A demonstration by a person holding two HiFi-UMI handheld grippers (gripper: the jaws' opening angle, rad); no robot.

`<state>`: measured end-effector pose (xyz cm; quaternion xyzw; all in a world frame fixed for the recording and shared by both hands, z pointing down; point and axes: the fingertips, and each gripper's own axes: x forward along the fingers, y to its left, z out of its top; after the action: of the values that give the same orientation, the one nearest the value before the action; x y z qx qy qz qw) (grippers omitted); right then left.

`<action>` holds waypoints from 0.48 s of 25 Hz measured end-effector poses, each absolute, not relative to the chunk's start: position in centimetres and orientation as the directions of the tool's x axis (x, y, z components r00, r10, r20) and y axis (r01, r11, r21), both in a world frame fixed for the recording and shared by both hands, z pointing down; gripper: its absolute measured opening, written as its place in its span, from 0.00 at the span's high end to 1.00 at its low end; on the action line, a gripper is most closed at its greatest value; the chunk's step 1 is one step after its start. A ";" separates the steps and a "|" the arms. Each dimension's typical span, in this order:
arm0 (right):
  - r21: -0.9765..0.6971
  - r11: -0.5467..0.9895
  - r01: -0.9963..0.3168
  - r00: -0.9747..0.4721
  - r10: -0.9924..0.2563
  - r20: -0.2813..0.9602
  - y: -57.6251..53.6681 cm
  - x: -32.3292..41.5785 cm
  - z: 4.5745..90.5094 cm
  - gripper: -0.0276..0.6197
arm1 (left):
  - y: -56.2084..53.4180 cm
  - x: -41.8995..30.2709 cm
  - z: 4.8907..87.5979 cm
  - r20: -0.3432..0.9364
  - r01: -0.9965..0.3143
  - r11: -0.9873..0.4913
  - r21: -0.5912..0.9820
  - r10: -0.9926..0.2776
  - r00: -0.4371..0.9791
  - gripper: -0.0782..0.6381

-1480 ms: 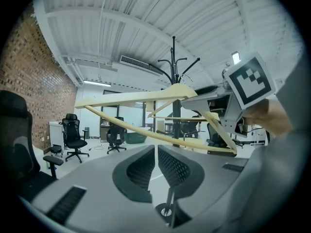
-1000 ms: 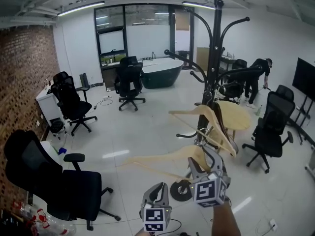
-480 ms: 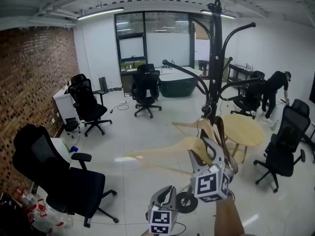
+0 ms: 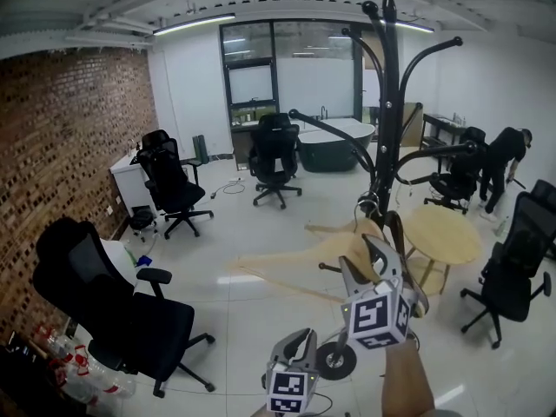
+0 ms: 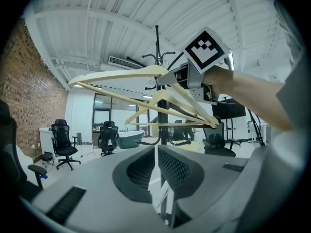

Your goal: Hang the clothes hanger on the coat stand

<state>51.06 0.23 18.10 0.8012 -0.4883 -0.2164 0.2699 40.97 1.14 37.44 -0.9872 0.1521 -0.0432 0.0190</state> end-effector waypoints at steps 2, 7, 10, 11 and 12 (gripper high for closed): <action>0.645 -0.375 -0.666 0.427 -0.900 -0.082 -0.6 51.5 17.8 0.65 | 0.5 41.3 37.1 0.077 -0.301 -0.952 -0.049 -0.304 0.950 0.84; 0.641 -0.388 -0.662 0.444 -0.892 -0.081 -1.1 52.4 17.1 0.65 | 0.0 41.7 36.8 0.067 -0.291 -0.955 -0.048 -0.294 0.953 0.84; 0.639 -0.392 -0.662 0.454 -0.888 -0.074 -1.2 53.0 17.3 0.65 | -0.3 42.1 37.0 0.068 -0.294 -0.955 -0.045 -0.296 0.953 0.84; 0.639 -0.391 -0.662 0.457 -0.887 -0.070 -1.3 53.3 17.4 0.65 | -0.4 42.2 37.0 0.068 -0.294 -0.955 -0.046 -0.296 0.953 0.84; 0.638 -0.392 -0.663 0.460 -0.885 -0.066 -1.3 53.5 17.6 0.65 | -0.5 42.3 37.0 0.069 -0.293 -0.955 -0.047 -0.296 0.953 0.84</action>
<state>53.51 -1.31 17.56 0.8091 -0.4784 -0.2029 0.2745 42.32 -0.46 37.04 -0.9880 0.1489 -0.0375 0.0180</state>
